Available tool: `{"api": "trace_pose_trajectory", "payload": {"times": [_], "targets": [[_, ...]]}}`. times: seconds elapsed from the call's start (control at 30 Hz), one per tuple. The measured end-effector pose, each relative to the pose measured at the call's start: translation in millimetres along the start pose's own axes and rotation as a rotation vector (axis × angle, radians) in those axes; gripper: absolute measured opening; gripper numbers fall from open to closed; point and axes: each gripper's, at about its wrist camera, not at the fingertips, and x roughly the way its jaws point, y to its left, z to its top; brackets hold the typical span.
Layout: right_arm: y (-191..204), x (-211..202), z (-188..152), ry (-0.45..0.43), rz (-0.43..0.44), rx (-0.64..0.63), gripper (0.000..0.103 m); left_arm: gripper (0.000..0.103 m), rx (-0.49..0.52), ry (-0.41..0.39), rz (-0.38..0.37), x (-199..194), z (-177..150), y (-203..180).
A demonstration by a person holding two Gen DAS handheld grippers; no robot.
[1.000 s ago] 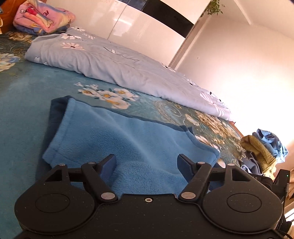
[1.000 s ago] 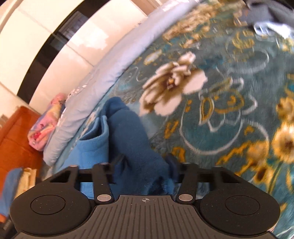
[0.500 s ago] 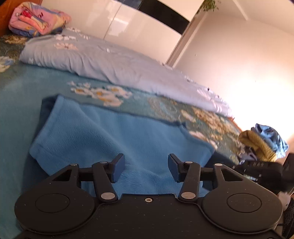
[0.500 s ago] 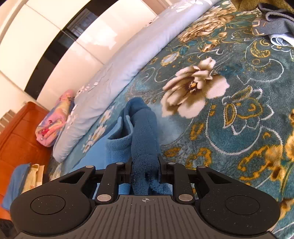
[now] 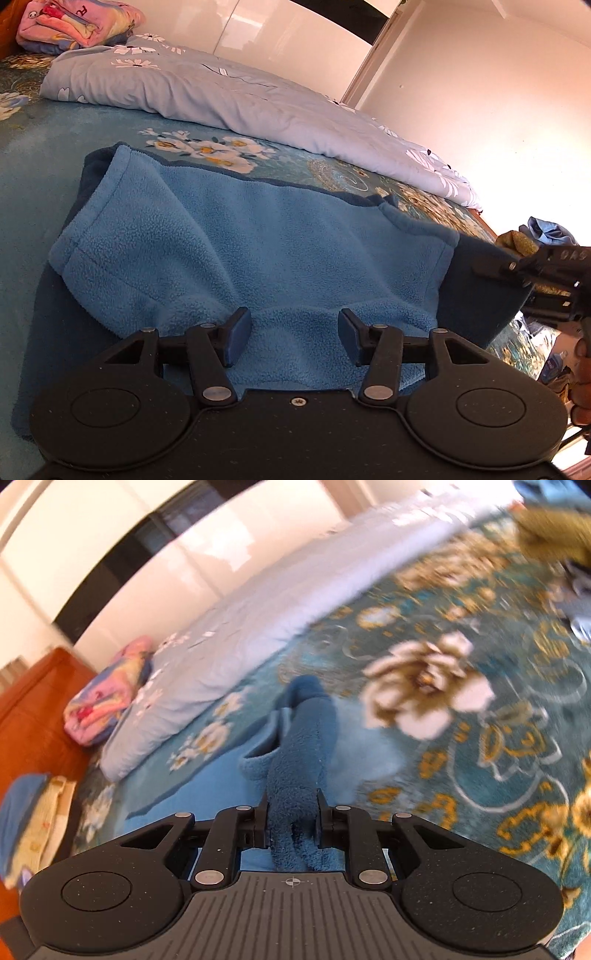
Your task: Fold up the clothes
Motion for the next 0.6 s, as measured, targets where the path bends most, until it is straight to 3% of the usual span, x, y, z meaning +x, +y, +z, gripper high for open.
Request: {"api": "trace_pose_trajectory", "payload": {"times": [0.23, 0.47, 0.6], "targets": [[80.3, -10.0, -5.6, 0.018, 0.157, -0.171, 0.016, 0.051, -0.003, -0.011, -0.035, -2.7, -4.5, 7.0], [149.4, 18.9, -48.0, 0.152, 0.29, -0.335, 0.016, 0.047, -0.239, -0.114, -0.123, -67.5, -2.3, 69.3], [169.4, 33.9, -69.1, 0.215, 0.304, -0.397, 0.016, 0.05, -0.28, -0.194, -0.05, -106.8, 4.0, 101.2]]}}
